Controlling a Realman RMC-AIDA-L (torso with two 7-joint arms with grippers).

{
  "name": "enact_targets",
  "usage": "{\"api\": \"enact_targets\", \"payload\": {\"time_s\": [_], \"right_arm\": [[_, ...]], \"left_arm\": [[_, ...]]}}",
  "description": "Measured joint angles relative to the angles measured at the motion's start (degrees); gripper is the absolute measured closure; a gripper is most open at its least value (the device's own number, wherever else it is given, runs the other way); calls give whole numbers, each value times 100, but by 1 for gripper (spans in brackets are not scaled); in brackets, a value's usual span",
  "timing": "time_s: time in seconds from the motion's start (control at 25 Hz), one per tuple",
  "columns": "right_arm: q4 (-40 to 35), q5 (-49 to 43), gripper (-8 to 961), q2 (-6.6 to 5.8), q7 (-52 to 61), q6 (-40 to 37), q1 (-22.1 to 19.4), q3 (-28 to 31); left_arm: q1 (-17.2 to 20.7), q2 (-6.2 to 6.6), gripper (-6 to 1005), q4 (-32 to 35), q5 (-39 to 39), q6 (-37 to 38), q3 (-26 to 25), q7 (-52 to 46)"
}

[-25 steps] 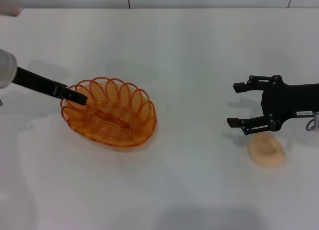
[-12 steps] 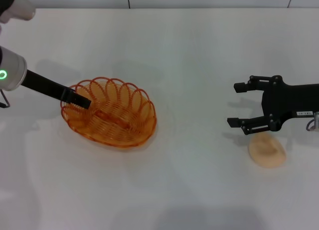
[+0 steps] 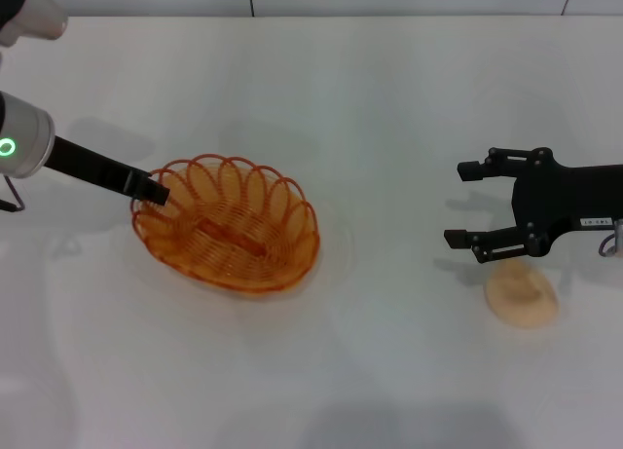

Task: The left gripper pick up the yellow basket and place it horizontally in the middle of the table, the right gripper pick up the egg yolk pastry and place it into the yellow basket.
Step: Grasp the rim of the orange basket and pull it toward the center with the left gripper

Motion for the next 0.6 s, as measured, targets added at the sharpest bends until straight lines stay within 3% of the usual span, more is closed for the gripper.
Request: {"api": "enact_targets", "payload": {"time_s": [0.36,0.6], "right_arm": [[-44,138,83,0,-40,-34,-103,16],[-210,359,83,0,-185,-165,-304,31]], "left_arm": [[152,29,922,217,-534,248,-10,-270],[377,-77,923,698,-1096,638,5,-984]]}}
